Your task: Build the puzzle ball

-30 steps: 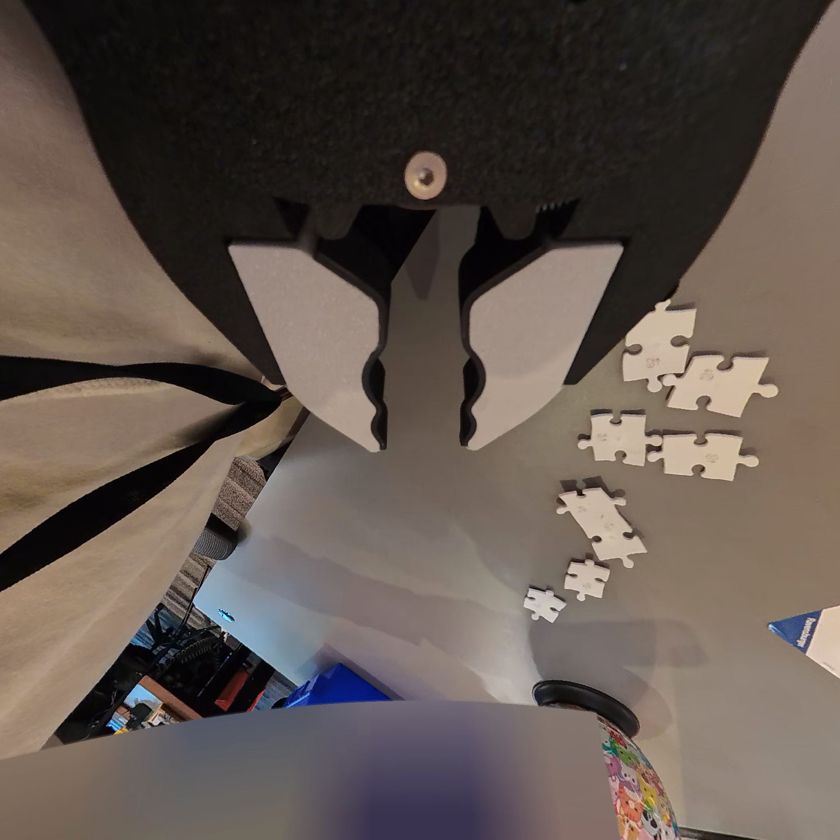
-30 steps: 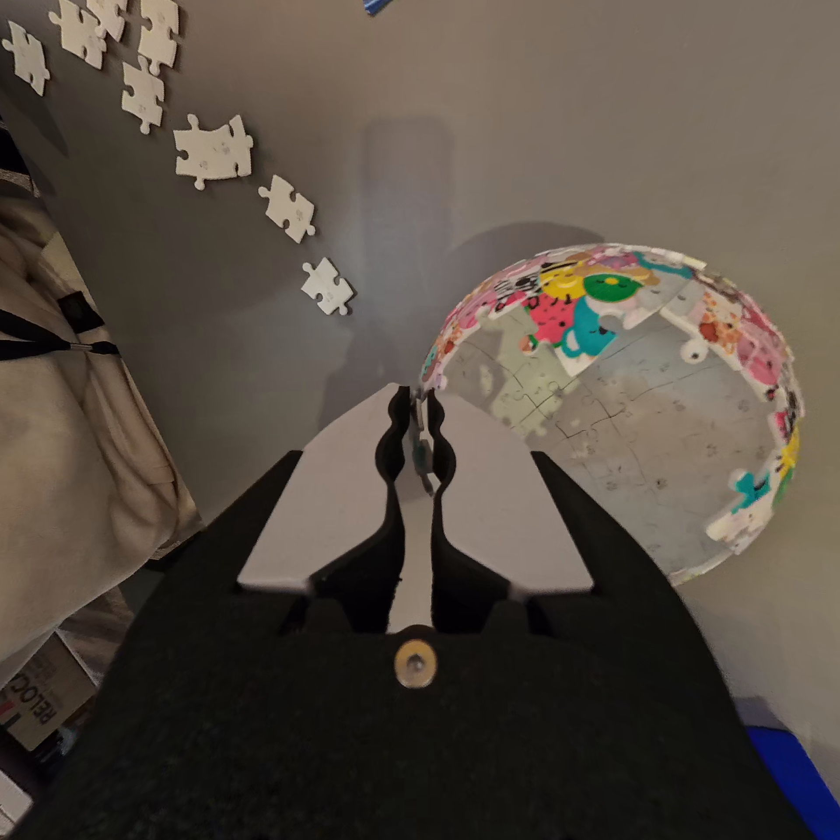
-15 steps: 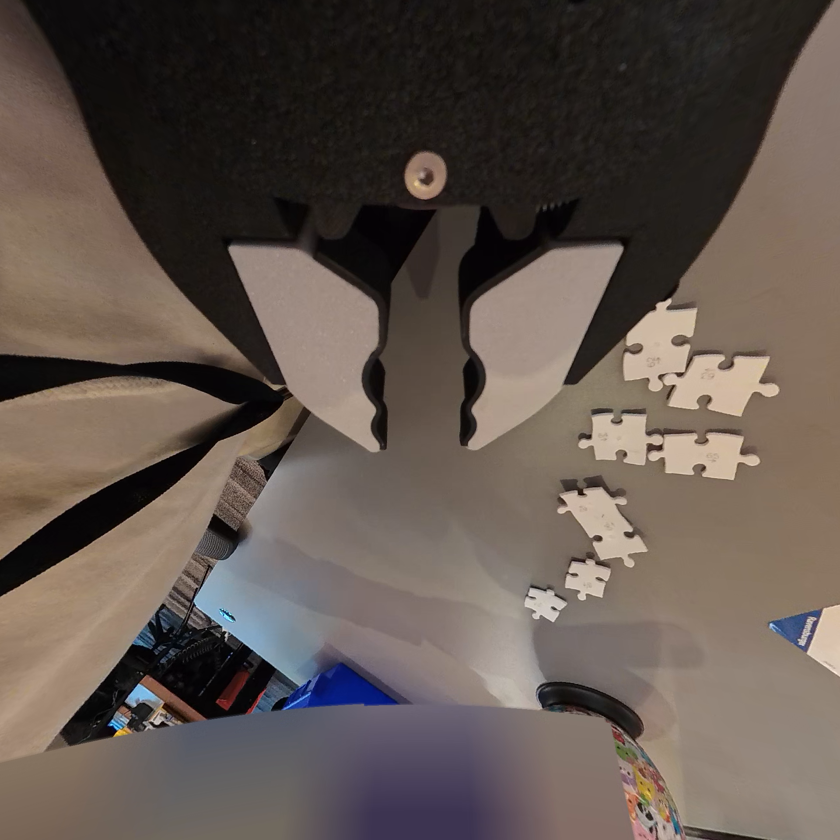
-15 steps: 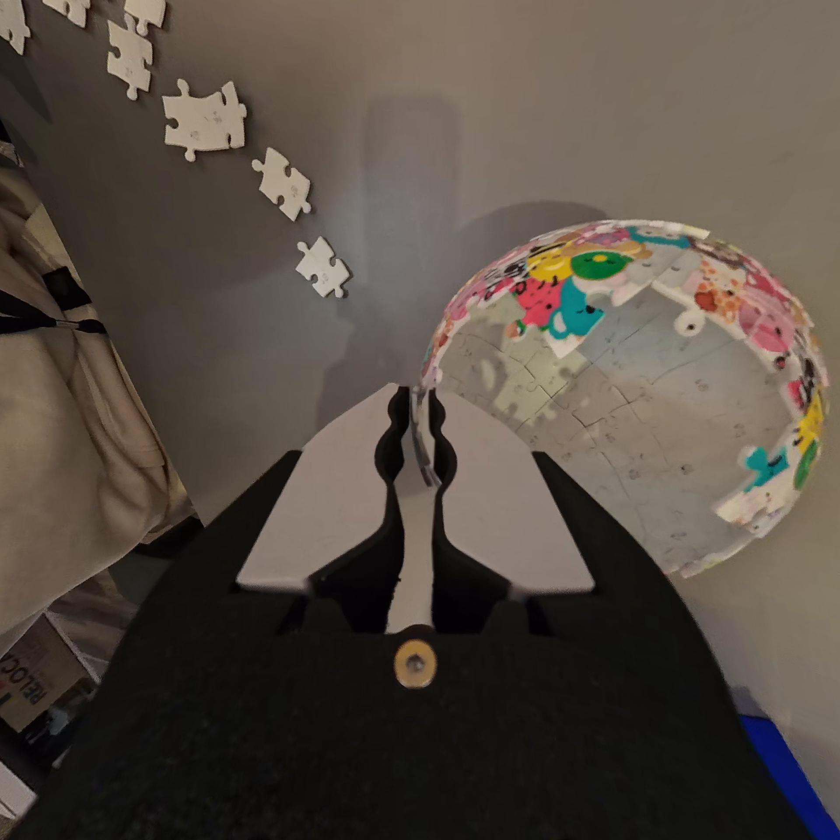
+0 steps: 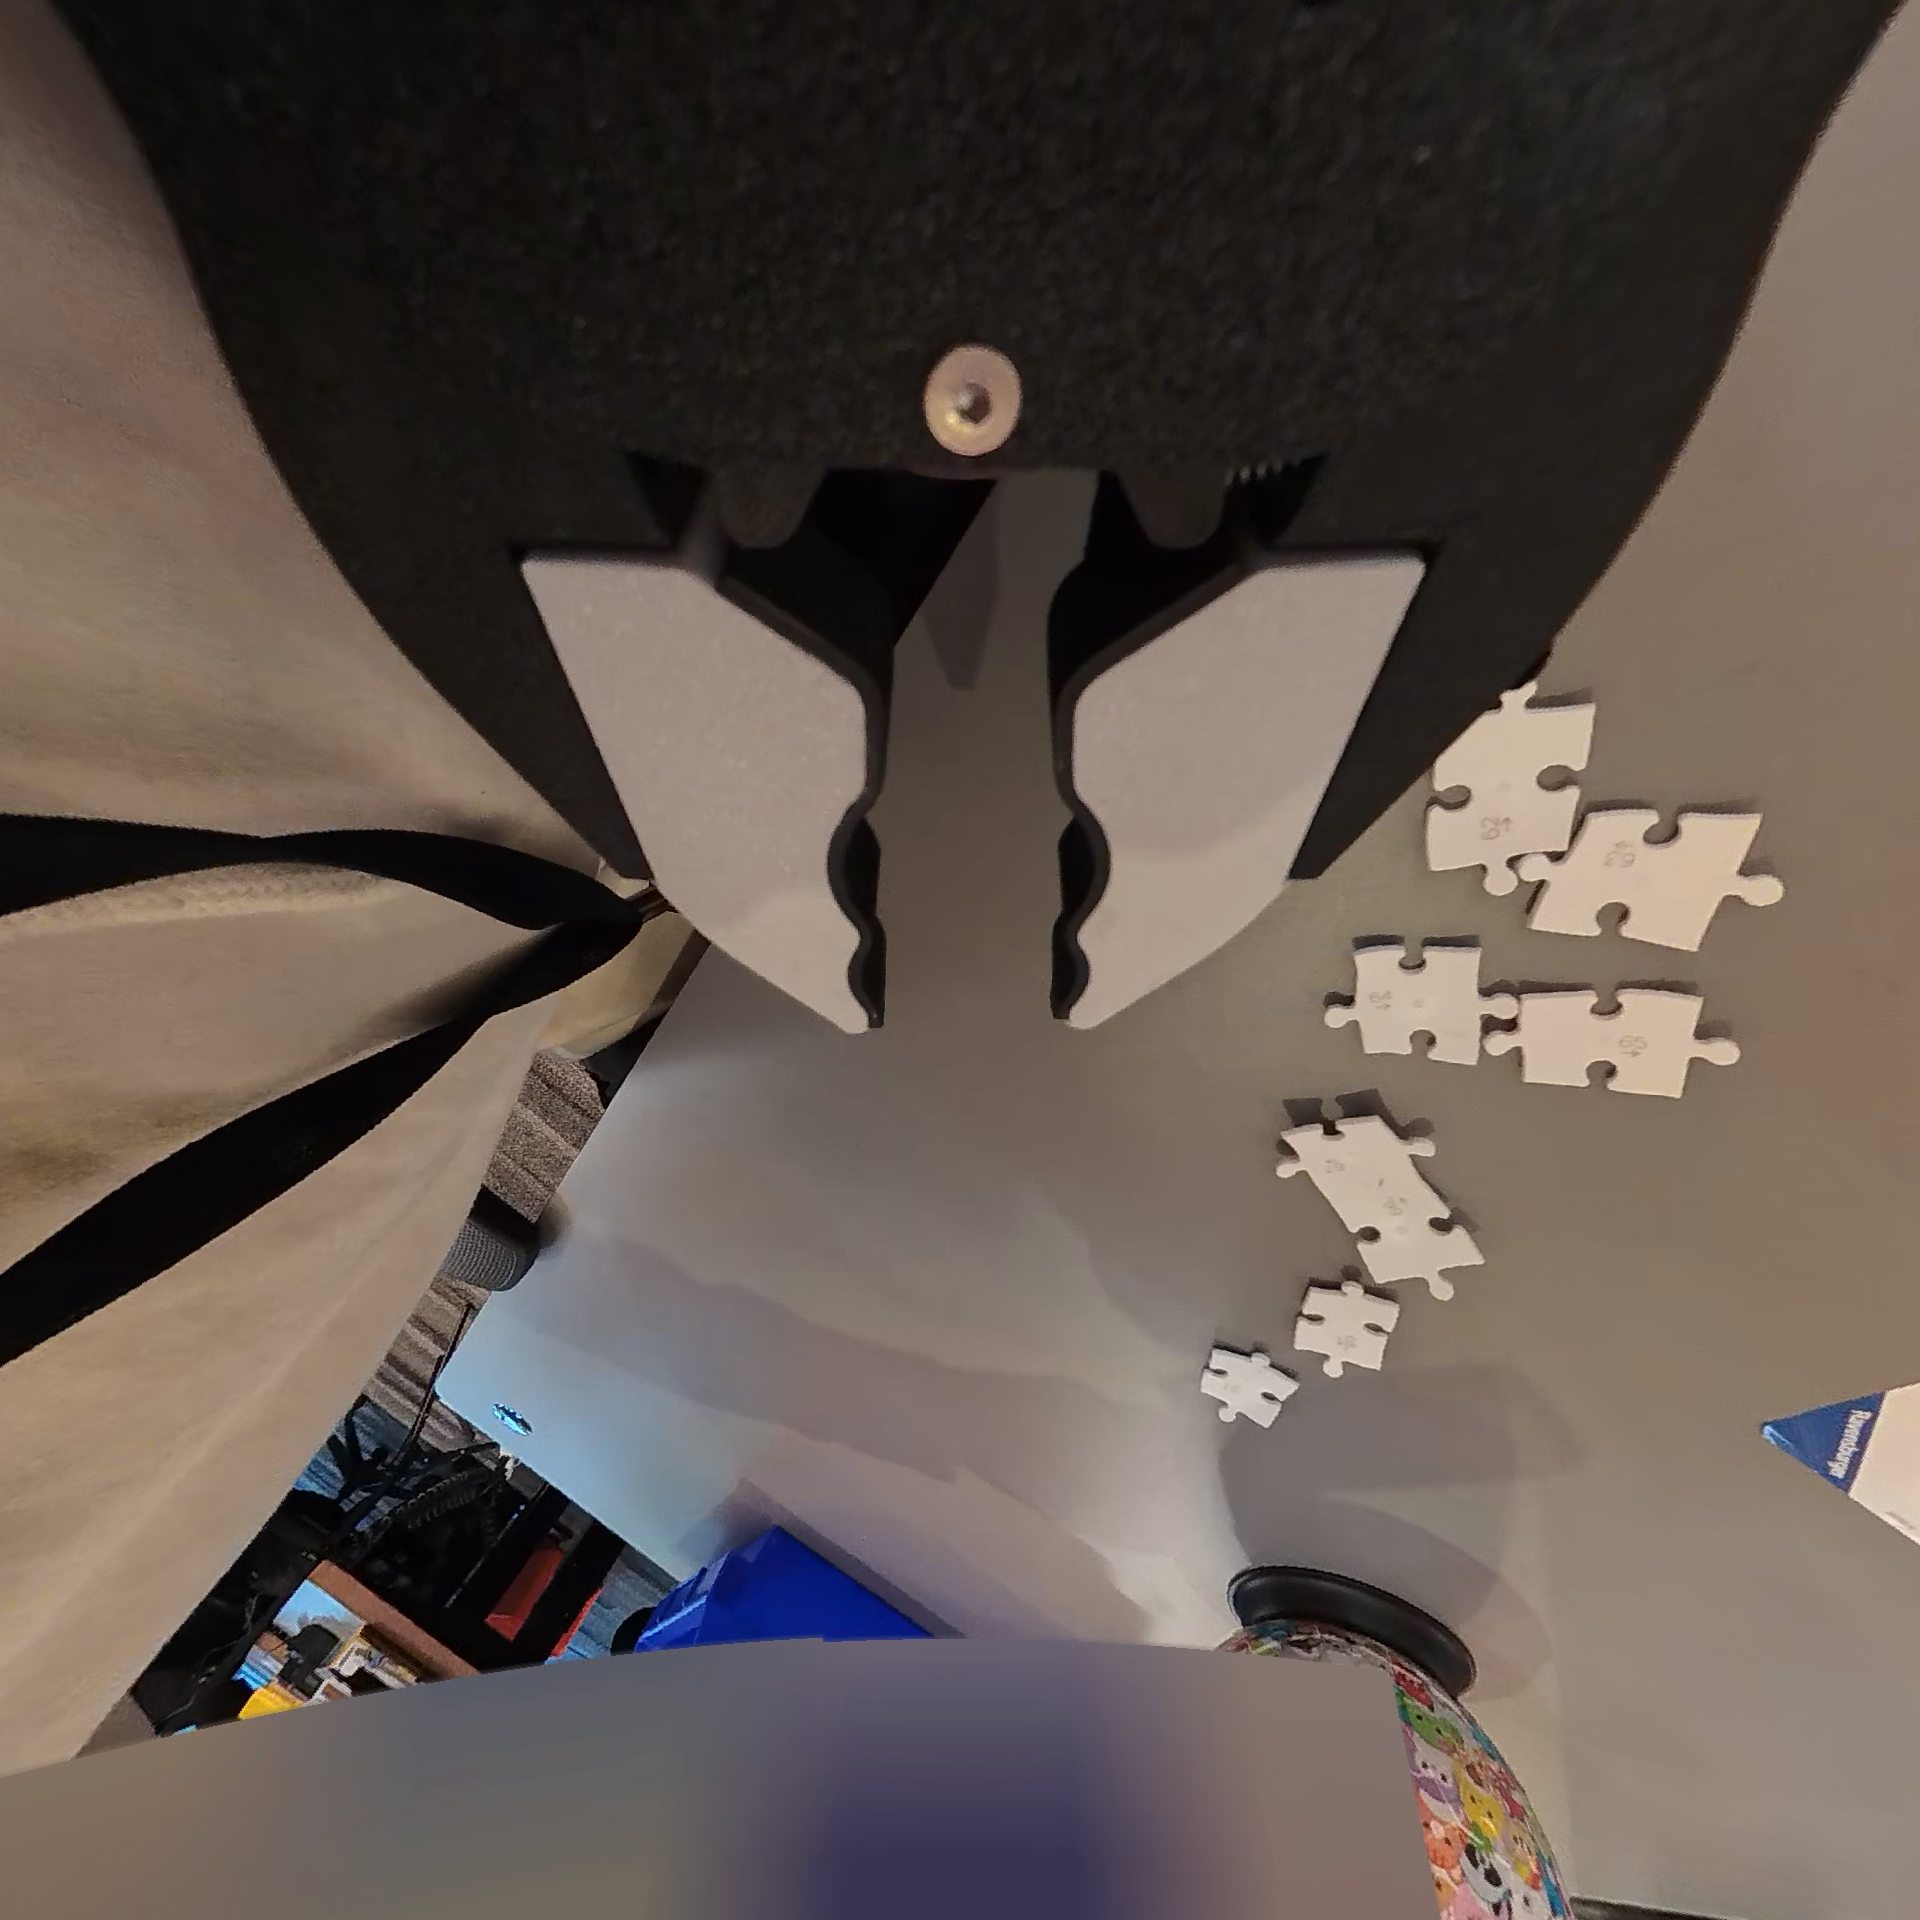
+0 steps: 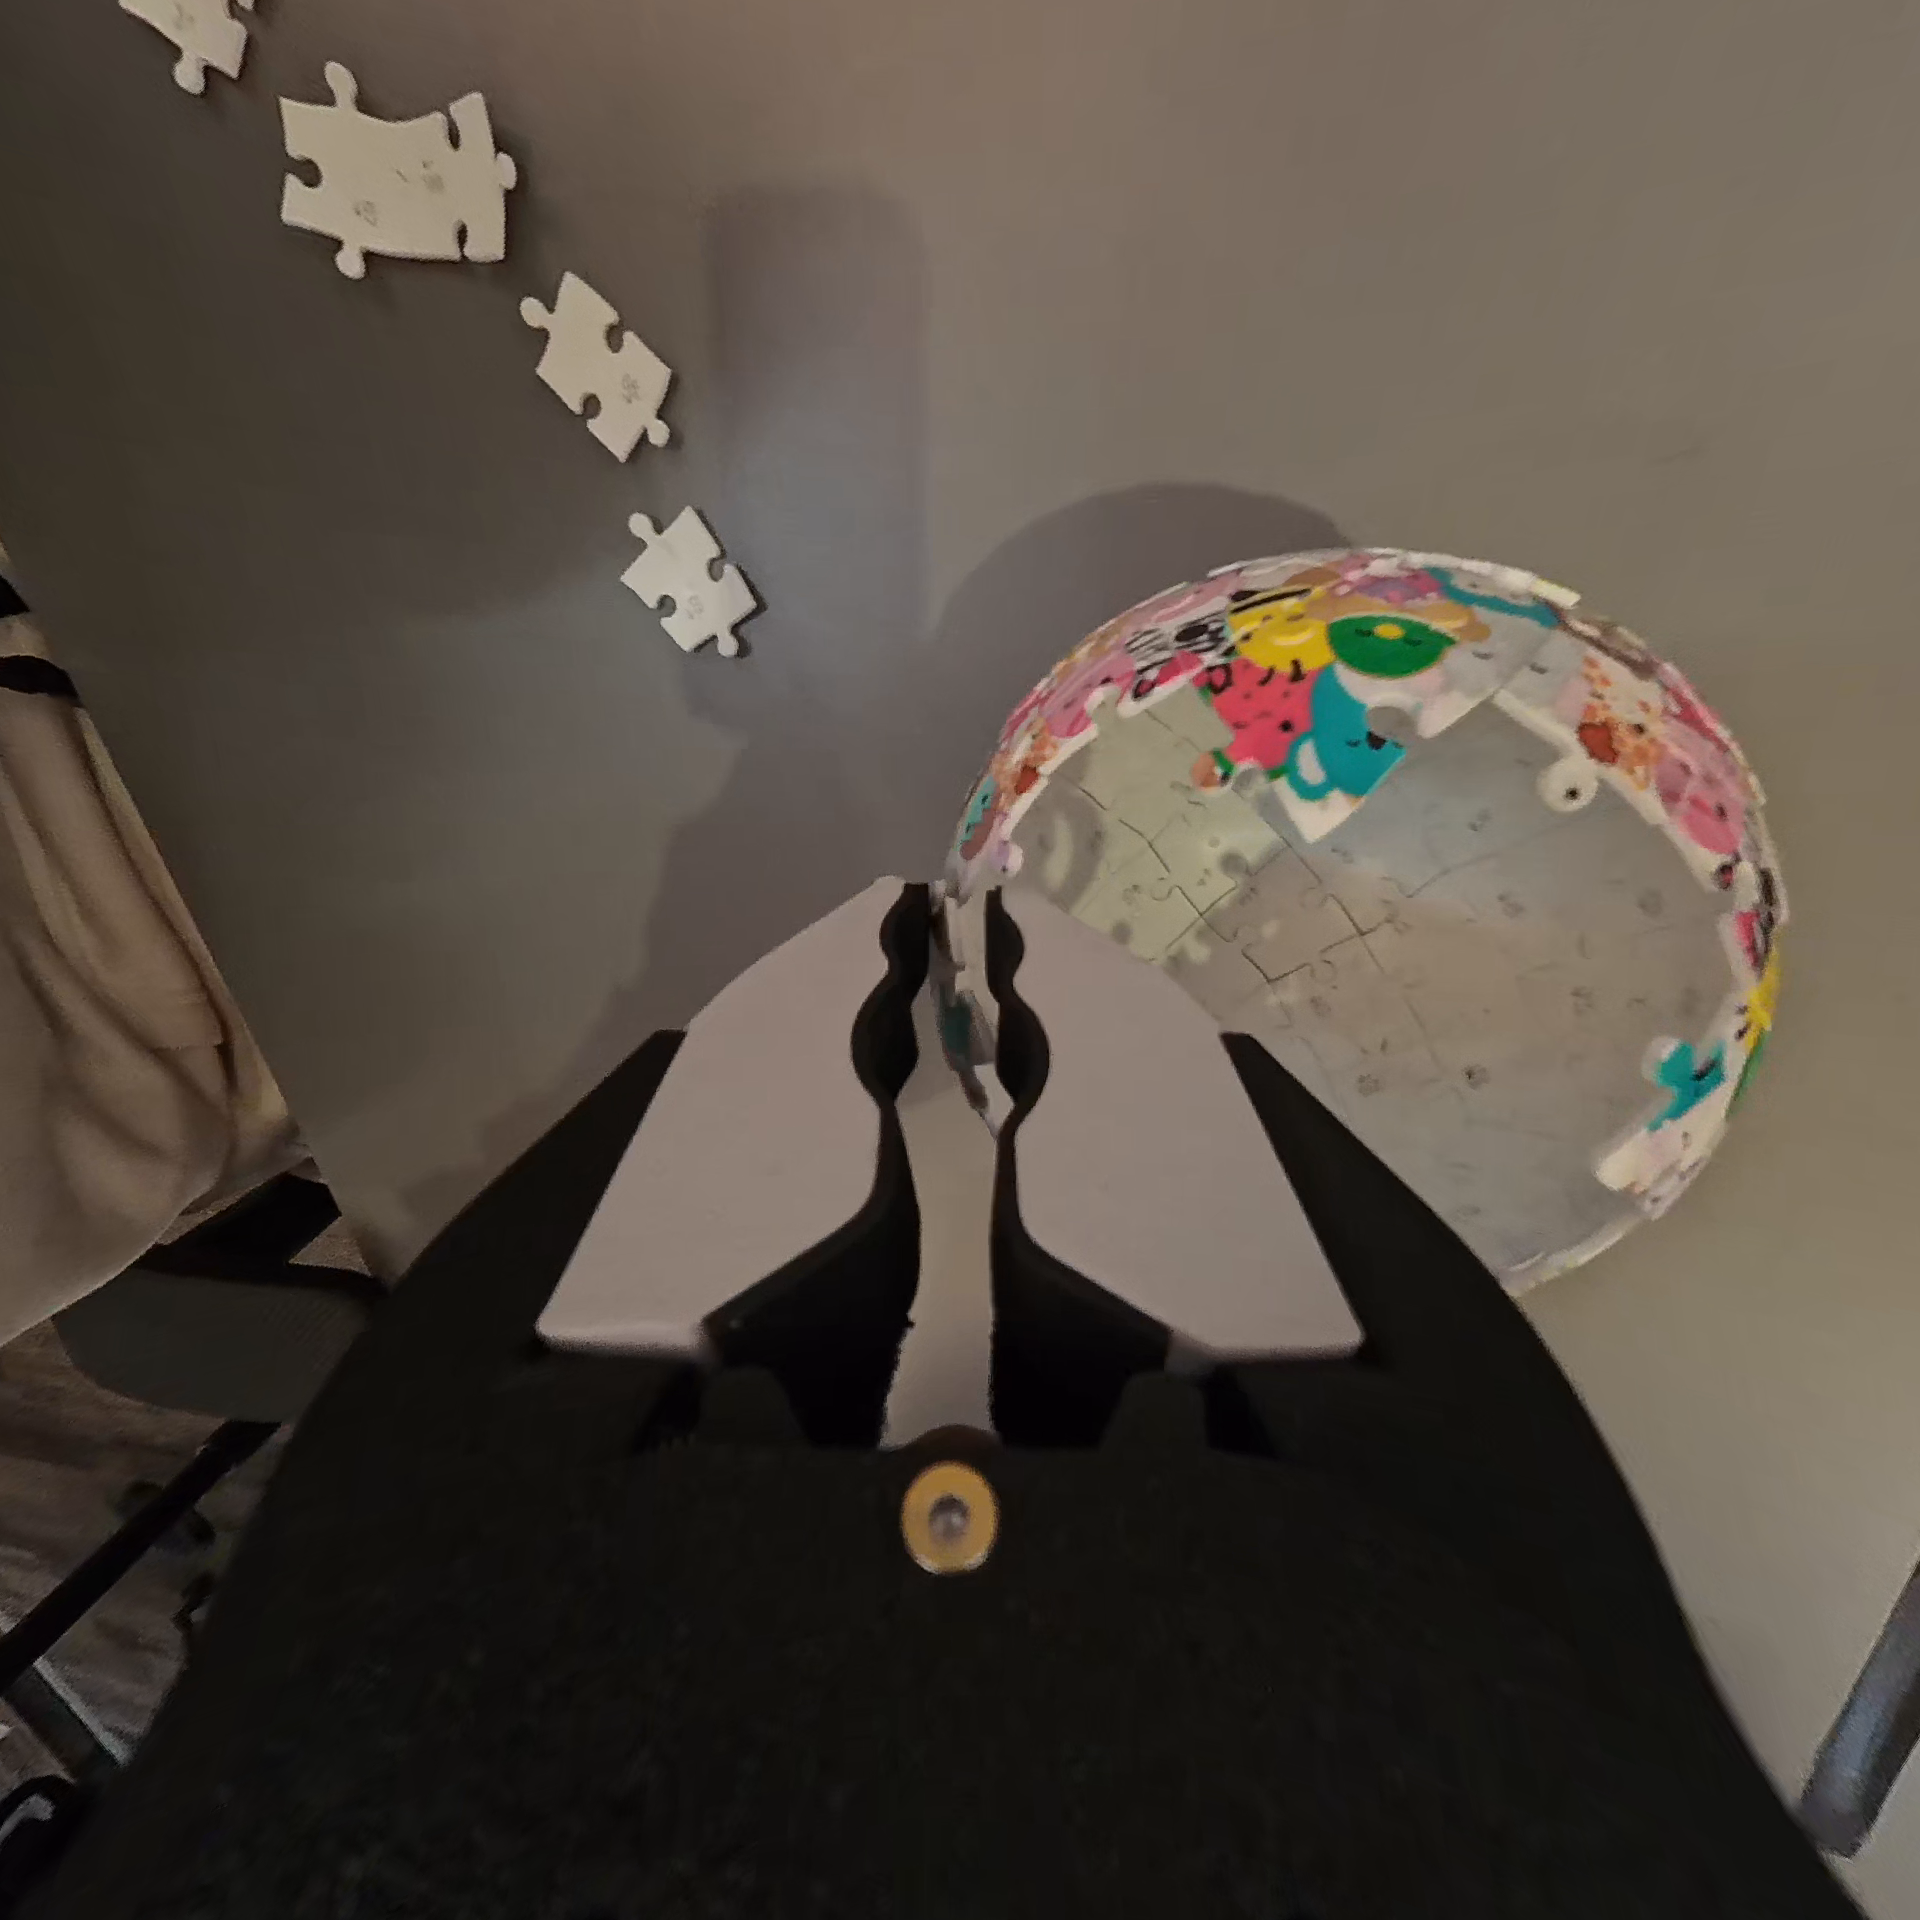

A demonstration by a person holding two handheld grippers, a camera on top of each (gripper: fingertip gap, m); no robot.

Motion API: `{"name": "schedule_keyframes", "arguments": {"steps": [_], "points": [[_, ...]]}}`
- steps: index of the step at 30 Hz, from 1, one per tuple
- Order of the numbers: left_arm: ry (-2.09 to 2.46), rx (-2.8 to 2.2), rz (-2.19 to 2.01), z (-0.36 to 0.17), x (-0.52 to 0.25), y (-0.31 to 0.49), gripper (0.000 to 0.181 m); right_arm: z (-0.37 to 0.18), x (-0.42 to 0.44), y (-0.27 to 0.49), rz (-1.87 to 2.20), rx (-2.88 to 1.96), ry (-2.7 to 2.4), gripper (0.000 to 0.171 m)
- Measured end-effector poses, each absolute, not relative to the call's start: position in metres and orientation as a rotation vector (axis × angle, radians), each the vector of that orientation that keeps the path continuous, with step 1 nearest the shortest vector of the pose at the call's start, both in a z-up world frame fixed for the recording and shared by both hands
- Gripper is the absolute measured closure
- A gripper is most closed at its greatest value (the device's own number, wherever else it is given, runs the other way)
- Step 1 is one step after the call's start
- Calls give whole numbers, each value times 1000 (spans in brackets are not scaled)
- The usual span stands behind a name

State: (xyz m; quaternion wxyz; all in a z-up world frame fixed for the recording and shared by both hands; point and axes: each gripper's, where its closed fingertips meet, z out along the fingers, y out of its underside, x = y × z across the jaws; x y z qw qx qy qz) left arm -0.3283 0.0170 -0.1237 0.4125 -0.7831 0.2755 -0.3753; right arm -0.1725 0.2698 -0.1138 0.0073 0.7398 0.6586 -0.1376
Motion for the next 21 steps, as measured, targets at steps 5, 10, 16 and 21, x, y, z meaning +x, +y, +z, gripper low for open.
{"name": "schedule_keyframes", "arguments": {"steps": [5,10,16,21], "points": [[691,-1970,-946,-124,-328,17,151,-114,-173,269,-454,2310,2041,165],[687,-1968,-948,-123,-329,18,151,-117,-170,266,-444,2285,2023,167],[688,-1969,-946,-123,-329,18,151,-118,-170,269,-433,2292,2052,167],[688,-1969,-943,-124,-329,18,151,-116,-169,270,-359,2256,2169,164]]}}
